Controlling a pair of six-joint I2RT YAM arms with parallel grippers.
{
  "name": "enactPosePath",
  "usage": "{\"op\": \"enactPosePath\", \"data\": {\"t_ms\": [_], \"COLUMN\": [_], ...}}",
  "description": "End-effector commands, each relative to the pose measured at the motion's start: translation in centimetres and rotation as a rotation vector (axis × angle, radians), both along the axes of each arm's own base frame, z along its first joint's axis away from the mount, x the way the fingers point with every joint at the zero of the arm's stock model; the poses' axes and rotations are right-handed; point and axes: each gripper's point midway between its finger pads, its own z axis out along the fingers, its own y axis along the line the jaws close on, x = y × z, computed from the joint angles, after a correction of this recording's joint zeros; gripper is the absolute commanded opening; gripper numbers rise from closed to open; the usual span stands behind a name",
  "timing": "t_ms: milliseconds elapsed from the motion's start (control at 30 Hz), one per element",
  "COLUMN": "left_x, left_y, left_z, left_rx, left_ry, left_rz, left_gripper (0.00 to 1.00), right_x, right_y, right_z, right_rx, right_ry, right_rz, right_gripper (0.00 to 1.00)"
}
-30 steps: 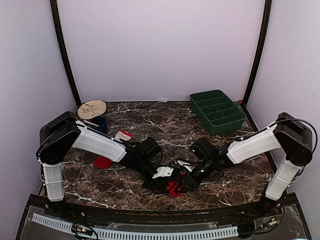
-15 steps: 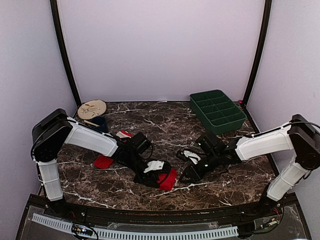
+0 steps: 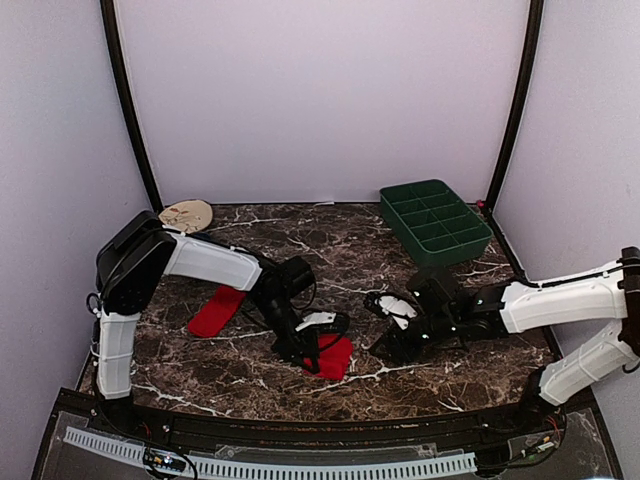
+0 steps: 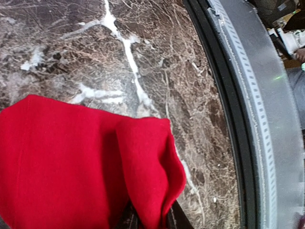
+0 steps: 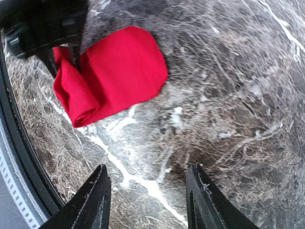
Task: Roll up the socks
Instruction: Roll the sock at the center of the board.
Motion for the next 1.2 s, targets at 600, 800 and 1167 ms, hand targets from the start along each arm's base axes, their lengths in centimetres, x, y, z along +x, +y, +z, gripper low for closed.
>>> {"op": "enactPosePath", "data": {"t_ms": [600,800,1167], "left_x": [-1.8,-1.9,-2.1], "left_y": [1.1,1.2,1.0], "left_z": [-0.2,-0.2,0.1], "left_rx": [0.08,0.078,0.069], "left_ry": [0.242,0.256,0.279], "left_rz": [0.009,0.011,0.009], "left_gripper": [0.2,0.2,0.2], "right_x": [-5.8,-5.9,-5.5], "right_y": [7.3,9.0,10.2], "right_z": [-1.4,-1.5,-2.6], "right_rx": [-0.105,-0.12,-0.138], "right_ry": [-0.242,-0.276,-0.306], "right_rz": [0.296,0.344,0.387], "right_gripper": [0.5,0.5,0.51]}}
